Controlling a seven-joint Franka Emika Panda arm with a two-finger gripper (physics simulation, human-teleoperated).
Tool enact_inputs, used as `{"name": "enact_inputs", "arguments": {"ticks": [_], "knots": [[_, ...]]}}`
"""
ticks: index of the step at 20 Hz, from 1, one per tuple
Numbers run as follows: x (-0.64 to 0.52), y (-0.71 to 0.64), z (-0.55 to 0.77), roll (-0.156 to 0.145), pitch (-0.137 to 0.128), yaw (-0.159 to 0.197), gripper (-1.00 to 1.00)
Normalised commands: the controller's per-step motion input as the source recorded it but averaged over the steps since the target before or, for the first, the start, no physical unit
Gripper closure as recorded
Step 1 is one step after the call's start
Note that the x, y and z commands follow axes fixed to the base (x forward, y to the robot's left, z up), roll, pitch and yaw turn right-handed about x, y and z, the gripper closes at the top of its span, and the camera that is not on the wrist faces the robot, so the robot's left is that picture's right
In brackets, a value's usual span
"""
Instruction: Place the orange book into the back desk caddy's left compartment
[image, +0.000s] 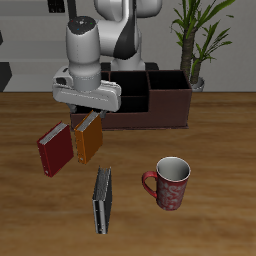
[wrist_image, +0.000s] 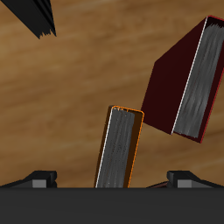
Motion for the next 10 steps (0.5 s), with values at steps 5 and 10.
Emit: {"name": "enact_inputs", "arguments": {"ticks": [5, 10], "knots": [[0.08, -0.08, -0.16, -0.019, 0.011, -0.032, -1.0], [0.08, -0.12, -0.27, -0.019, 0.037, -0.029, -1.0]]}}
